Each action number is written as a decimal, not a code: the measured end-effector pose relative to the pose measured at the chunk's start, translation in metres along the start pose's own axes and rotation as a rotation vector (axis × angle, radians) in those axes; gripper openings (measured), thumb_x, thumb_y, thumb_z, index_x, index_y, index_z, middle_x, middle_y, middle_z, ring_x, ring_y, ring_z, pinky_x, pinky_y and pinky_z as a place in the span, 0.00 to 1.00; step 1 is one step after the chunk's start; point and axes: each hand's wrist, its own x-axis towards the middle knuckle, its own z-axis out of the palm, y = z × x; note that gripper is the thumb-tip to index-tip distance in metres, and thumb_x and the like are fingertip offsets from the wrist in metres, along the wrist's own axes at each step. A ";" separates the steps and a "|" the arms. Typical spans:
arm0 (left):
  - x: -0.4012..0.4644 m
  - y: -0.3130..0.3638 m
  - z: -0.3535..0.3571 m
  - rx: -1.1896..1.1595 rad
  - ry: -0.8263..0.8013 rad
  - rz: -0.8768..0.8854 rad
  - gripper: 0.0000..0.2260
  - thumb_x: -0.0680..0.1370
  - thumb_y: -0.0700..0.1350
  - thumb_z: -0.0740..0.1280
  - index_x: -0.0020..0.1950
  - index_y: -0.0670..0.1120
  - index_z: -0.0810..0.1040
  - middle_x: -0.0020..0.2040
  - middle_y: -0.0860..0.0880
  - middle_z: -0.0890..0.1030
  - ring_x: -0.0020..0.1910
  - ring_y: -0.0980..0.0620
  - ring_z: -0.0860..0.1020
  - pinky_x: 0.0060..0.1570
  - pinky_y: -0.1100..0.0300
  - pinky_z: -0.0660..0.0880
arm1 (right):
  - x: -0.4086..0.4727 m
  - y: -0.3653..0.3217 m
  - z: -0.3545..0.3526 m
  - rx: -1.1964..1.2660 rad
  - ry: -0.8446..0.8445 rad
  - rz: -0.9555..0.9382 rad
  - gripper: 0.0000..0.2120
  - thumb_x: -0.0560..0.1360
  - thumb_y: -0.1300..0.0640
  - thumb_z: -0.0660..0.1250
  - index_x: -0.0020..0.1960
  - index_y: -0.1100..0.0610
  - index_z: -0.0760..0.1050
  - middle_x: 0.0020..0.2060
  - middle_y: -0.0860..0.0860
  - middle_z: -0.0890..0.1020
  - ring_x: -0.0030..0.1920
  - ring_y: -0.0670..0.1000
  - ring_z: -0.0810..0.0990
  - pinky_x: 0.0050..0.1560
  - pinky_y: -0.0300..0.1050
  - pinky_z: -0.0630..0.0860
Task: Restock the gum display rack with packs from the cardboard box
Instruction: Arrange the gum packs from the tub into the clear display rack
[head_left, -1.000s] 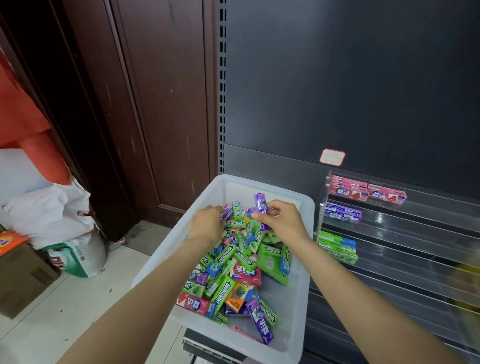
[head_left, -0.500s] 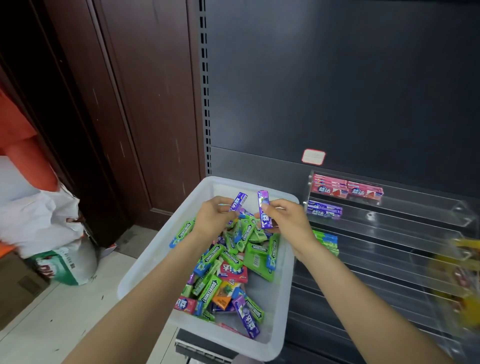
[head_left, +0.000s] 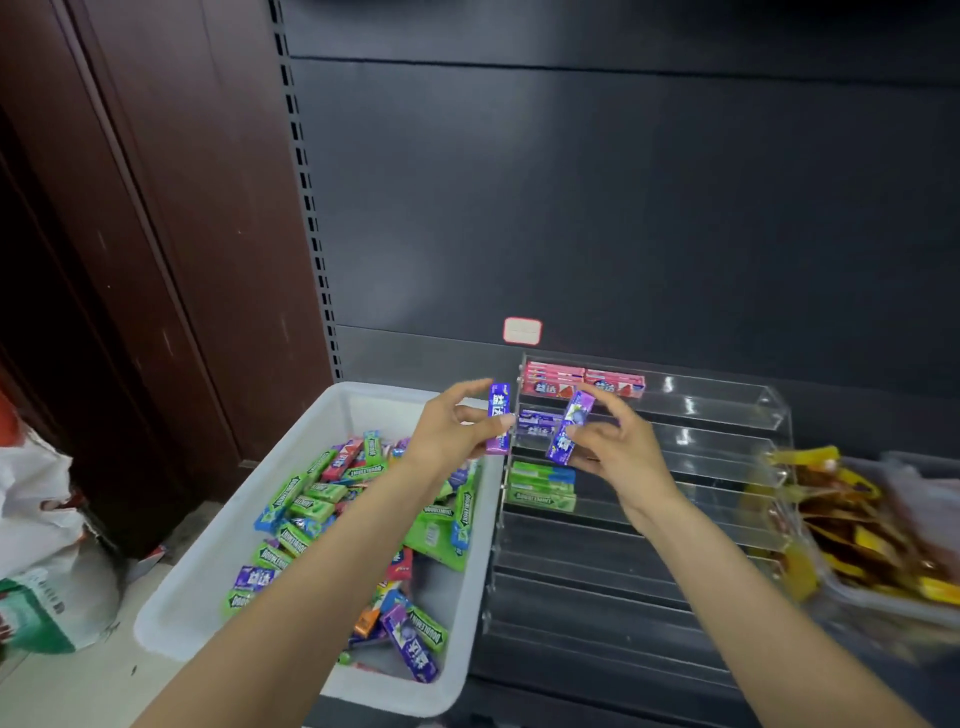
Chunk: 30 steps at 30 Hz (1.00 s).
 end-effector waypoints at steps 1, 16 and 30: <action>0.001 0.002 0.005 0.004 -0.005 0.006 0.20 0.73 0.40 0.71 0.63 0.51 0.72 0.40 0.48 0.80 0.33 0.56 0.78 0.36 0.64 0.77 | 0.001 -0.002 -0.007 -0.026 0.019 -0.010 0.20 0.75 0.67 0.65 0.62 0.48 0.71 0.42 0.53 0.83 0.41 0.47 0.82 0.44 0.39 0.79; 0.014 -0.004 0.007 -0.031 0.041 0.021 0.06 0.76 0.40 0.68 0.49 0.48 0.72 0.39 0.46 0.82 0.31 0.58 0.81 0.45 0.59 0.75 | 0.052 0.022 -0.021 -0.441 0.237 -0.247 0.09 0.74 0.65 0.68 0.45 0.52 0.74 0.42 0.53 0.82 0.41 0.51 0.81 0.48 0.49 0.79; 0.016 -0.009 -0.003 -0.065 0.104 -0.016 0.06 0.76 0.41 0.68 0.48 0.48 0.71 0.41 0.45 0.82 0.37 0.52 0.81 0.43 0.61 0.76 | 0.060 0.026 -0.023 -0.663 0.063 -0.298 0.04 0.73 0.62 0.70 0.48 0.58 0.80 0.45 0.51 0.83 0.45 0.49 0.80 0.44 0.37 0.74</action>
